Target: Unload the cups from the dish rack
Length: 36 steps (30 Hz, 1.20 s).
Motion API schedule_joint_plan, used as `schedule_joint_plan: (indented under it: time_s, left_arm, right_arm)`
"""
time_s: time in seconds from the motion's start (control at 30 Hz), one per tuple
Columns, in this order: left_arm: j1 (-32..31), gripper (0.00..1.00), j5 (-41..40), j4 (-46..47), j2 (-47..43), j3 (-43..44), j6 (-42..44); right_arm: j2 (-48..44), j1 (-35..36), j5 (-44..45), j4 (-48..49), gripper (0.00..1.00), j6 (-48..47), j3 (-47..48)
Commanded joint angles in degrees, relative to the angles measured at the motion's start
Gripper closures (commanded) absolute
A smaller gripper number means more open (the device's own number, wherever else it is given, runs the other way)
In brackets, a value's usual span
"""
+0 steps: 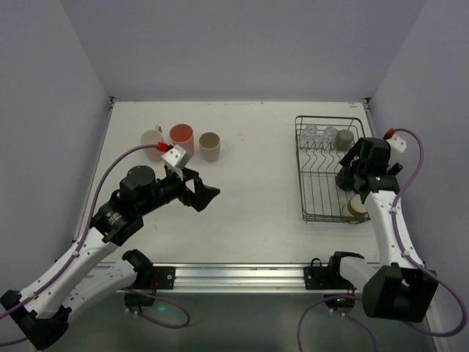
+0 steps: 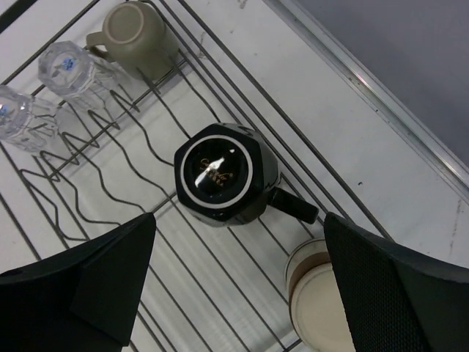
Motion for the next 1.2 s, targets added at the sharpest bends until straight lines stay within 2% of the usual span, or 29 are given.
schedule_joint_plan:
  time_s: [0.0,0.23,0.63,0.77,0.9,1.0,1.03,1.13,1.17]
  left_arm:
    - [-1.8,0.0,-0.8,1.8,-1.4,-0.6,2.8]
    - [-5.3,0.0,-3.1,1.2,-3.1,-1.3,3.5]
    - [-5.6,0.0,-4.3,1.0,-1.6,-1.5,3.5]
    - [-5.5,0.0,-4.9,0.9,-0.9,-1.4,3.6]
    - [-5.5,0.0,-5.1,0.9,-0.3,-1.3,3.6]
    - [-5.5,0.0,-5.2,0.9,0.0,-1.3,3.6]
    - [-5.5,0.0,-5.4,0.9,0.1,-1.3,3.6]
    - [-5.5,0.0,-5.6,0.9,0.6,-1.3,3.6]
    - [-5.6,0.0,-5.7,0.9,0.9,-1.2,3.5]
  right_arm:
    - [4.3,-1.8,0.8,0.2,0.01,-3.1,4.8]
    - [13.2,-2.5,-2.3,0.3,0.04,-5.8,7.9]
    - [24.1,-2.6,-4.5,0.9,0.05,-7.2,11.8]
    - [26.2,-2.6,-3.6,0.7,0.1,-6.8,12.5]
    - [26.5,-2.6,-4.3,0.6,0.23,-6.1,12.7]
    - [25.6,-2.5,-4.3,0.1,0.42,-5.6,13.1]
    - [24.8,-2.5,-4.1,0.0,0.53,-5.3,13.1]
    - [20.4,-2.5,-4.5,0.5,0.58,-4.3,12.8]
    - [19.1,-2.4,-5.0,0.6,0.65,-4.1,12.7]
